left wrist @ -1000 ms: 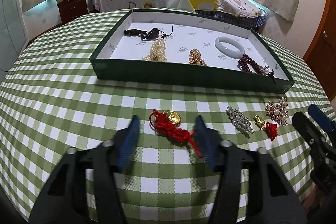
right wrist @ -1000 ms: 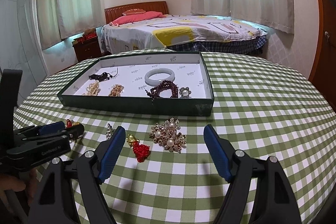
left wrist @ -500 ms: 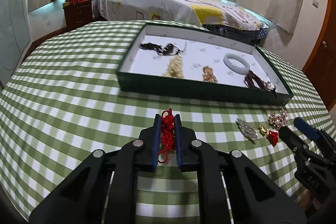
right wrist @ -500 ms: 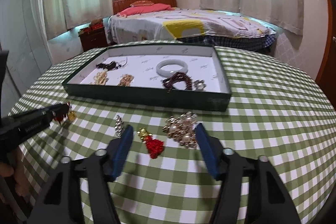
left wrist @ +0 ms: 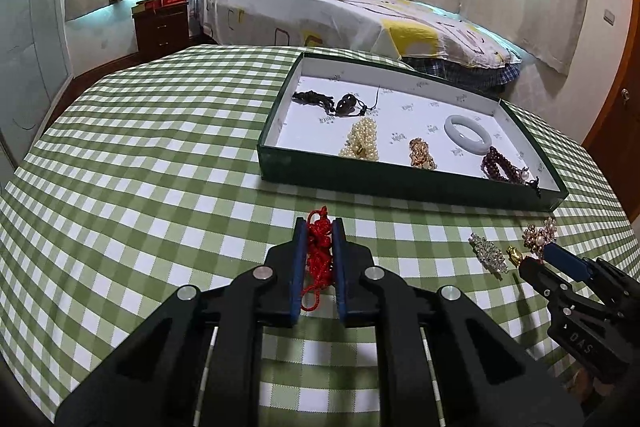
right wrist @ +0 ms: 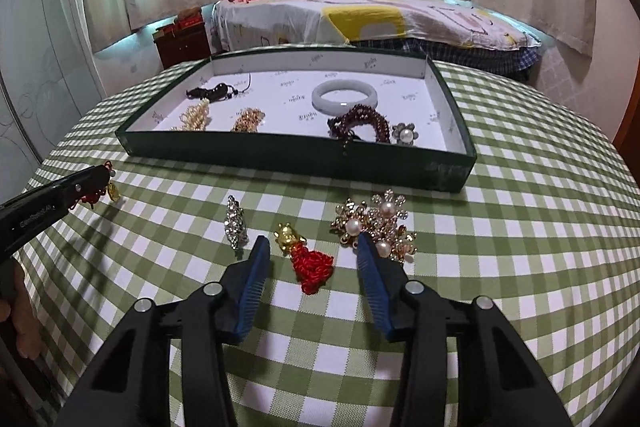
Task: Organize jewelry
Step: 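Grasp the red tassel with gold bead with the right tool while the left tool holds the knot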
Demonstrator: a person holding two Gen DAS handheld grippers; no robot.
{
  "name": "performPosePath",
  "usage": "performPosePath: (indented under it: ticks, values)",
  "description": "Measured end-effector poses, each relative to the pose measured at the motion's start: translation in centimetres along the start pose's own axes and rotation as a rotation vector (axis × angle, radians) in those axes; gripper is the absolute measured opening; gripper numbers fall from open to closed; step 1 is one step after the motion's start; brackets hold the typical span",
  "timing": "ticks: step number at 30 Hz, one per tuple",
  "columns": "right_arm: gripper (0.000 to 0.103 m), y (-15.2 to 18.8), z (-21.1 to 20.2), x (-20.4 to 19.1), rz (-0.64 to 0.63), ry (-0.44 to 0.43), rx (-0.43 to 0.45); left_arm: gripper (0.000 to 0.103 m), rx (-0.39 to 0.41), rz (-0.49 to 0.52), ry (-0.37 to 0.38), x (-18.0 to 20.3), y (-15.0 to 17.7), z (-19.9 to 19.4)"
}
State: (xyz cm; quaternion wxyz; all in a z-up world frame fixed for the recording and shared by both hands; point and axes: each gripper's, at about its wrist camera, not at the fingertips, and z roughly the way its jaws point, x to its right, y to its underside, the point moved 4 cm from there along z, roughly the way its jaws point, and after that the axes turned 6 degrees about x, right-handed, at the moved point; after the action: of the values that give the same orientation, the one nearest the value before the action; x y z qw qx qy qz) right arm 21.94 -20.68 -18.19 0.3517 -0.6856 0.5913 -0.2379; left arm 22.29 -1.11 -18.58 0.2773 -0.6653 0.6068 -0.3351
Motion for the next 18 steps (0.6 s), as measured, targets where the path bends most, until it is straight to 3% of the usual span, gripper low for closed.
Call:
performPosePath:
  ticks: [18]
  values:
    - [0.024, 0.23, 0.15, -0.29, -0.02, -0.003, -0.02, 0.013, -0.01, 0.011, -0.007, 0.14, 0.67, 0.17]
